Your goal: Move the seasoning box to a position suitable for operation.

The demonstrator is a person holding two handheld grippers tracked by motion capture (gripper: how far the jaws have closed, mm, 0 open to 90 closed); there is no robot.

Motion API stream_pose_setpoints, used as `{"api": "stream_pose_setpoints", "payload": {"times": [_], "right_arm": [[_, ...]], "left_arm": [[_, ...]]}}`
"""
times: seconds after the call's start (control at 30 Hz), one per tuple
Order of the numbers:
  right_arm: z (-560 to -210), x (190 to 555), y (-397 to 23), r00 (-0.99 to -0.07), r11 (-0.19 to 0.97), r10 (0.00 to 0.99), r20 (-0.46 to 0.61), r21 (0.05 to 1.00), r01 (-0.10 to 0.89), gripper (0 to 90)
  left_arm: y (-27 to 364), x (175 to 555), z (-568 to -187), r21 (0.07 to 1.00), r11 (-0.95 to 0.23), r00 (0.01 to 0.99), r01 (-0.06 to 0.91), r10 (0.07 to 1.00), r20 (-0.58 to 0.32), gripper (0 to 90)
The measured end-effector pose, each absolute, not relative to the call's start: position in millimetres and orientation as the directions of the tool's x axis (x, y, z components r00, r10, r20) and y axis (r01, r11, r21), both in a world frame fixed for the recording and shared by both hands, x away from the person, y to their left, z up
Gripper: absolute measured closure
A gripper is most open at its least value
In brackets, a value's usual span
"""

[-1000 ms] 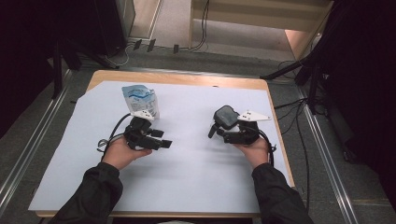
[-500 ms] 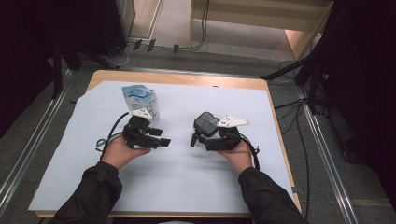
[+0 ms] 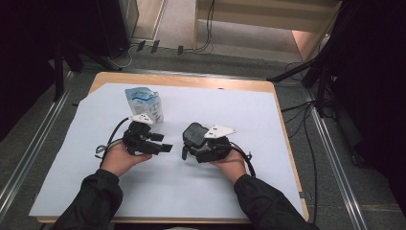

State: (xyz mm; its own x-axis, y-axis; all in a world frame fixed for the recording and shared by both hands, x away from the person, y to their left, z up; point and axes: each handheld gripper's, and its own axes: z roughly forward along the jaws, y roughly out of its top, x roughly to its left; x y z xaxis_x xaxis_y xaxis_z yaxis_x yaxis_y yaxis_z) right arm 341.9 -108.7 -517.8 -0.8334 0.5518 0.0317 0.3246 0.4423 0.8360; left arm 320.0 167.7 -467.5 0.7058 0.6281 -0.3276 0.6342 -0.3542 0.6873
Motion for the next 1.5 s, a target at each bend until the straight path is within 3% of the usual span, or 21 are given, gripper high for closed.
{"api": "stream_pose_setpoints", "payload": {"times": [0.23,0.83,1.03,1.13,1.2,1.3,1.4,1.5], "right_arm": [[-521,340,-110,-0.838,0.435,0.545,0.022,0.847,0.306,15.9],[-514,331,-130,-0.831,0.447,0.55,0.078,0.814,0.372,14.8],[-508,323,-143,-0.825,0.447,0.559,0.082,0.808,0.384,14.8],[-503,319,-151,-0.819,0.445,0.566,0.093,0.802,0.398,15.5],[-500,317,-157,-0.814,0.438,0.572,0.097,0.803,0.404,20.1],[-494,312,-164,-0.813,0.414,0.572,0.108,0.818,0.4,35.0],[-487,307,-169,-0.798,0.385,0.595,0.097,0.837,0.389,44.1],[-480,305,-172,-0.779,0.36,0.622,0.08,0.854,0.376,61.5]], "left_arm": [[166,320,-468,0.686,-0.362,0.711,0.631,0.623,-0.326,38.1],[161,325,-467,0.696,-0.371,0.726,0.614,0.611,-0.315,39.3],[158,326,-465,0.702,-0.382,0.734,0.601,0.612,-0.294,46.9],[158,326,-460,0.728,-0.359,0.727,0.585,0.63,-0.274,60.9],[160,327,-458,0.738,-0.349,0.734,0.578,0.618,-0.283,71.3],[158,328,-459,0.728,-0.364,0.747,0.581,0.593,-0.3,83.3],[154,329,-462,0.72,-0.379,0.762,0.581,0.565,-0.318,89.8],[148,331,-467,0.71,-0.39,0.768,0.586,0.546,-0.333,90.0]]}}
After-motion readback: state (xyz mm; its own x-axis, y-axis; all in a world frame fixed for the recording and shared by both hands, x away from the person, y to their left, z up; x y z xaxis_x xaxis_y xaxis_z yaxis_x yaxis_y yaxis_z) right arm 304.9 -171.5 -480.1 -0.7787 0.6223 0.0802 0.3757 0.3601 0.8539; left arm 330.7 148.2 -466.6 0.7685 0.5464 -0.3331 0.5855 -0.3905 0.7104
